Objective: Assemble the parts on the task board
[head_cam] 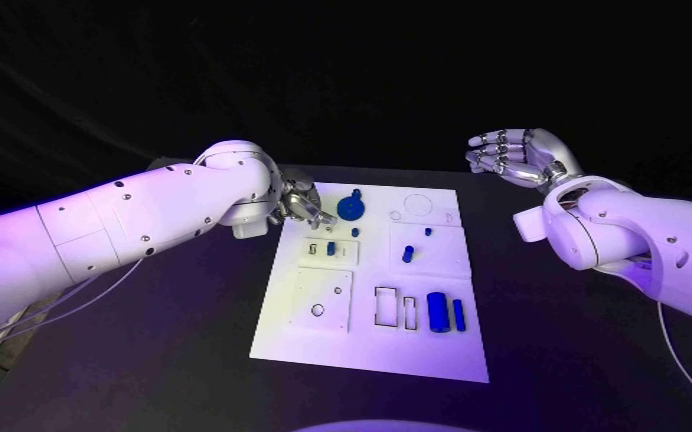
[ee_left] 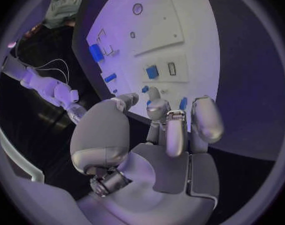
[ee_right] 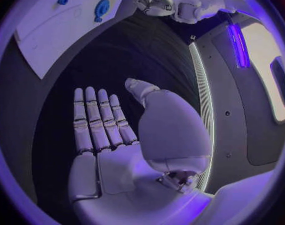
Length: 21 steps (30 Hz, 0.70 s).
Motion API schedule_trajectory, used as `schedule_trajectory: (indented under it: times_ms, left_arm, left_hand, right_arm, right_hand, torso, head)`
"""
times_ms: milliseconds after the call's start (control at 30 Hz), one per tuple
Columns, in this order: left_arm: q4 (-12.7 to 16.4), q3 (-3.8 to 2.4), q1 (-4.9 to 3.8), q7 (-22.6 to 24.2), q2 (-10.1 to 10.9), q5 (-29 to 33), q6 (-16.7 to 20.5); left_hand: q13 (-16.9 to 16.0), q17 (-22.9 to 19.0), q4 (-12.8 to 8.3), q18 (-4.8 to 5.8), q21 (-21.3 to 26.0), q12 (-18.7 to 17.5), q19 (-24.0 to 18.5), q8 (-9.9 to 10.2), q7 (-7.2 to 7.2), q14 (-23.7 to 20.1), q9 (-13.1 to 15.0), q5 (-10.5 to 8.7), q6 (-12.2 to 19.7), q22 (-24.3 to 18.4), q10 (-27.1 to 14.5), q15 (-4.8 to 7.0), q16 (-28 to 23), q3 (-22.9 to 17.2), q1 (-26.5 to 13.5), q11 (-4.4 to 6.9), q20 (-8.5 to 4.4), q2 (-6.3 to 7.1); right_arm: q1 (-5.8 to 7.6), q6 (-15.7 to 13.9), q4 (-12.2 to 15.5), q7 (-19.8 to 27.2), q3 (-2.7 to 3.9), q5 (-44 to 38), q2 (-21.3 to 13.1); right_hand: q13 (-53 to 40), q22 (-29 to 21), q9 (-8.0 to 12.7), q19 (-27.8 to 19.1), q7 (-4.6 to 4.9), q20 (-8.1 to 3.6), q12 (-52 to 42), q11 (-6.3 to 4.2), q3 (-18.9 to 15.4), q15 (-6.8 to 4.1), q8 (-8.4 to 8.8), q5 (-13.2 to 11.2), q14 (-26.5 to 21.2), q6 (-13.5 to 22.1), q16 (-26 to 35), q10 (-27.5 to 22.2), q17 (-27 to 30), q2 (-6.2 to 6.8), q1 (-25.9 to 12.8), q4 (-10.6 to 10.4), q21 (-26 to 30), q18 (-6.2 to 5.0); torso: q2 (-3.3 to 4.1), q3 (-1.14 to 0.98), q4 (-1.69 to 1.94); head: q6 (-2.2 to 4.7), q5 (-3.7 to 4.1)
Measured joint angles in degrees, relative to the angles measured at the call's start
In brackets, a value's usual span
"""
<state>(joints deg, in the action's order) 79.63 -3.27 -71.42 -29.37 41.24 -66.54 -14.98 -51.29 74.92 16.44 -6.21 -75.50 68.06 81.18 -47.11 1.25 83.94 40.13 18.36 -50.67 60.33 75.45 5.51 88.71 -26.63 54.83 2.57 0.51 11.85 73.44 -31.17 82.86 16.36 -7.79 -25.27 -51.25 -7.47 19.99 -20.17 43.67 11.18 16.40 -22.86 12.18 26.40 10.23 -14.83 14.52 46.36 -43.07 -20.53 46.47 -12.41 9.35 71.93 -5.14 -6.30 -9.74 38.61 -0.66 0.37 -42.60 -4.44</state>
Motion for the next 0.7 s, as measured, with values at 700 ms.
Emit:
schedule_trajectory:
  times_ms: [700]
  left_arm:
    - [-12.0, 0.26, -2.86, 0.0, -4.9, -0.2, -0.4]
  left_hand:
    - [4.8, 0.0, 0.3, 0.01, 1.0, -3.1, -0.5, 2.7, 1.1, 0.0, -1.6, 0.0, 1.7, -1.5, -3.0, 0.0, -0.2, 1.9, 3.4, -0.97, 0.12, 0.18]
  right_arm:
    - [-0.37, 0.1, -0.4, 0.1, -0.01, 0.3, 0.9]
  right_hand:
    - [0.1, 0.0, 0.0, 0.0, 0.0, 0.0, 0.0, 0.0, 0.0, 0.0, 0.0, 0.0, 0.0, 0.0, 0.0, 0.0, 0.0, -0.23, -0.2, 0.0, 0.0, 0.0]
  torso:
    - [0.32, -0.04, -0.25]
  head:
    - [0.68, -1.1]
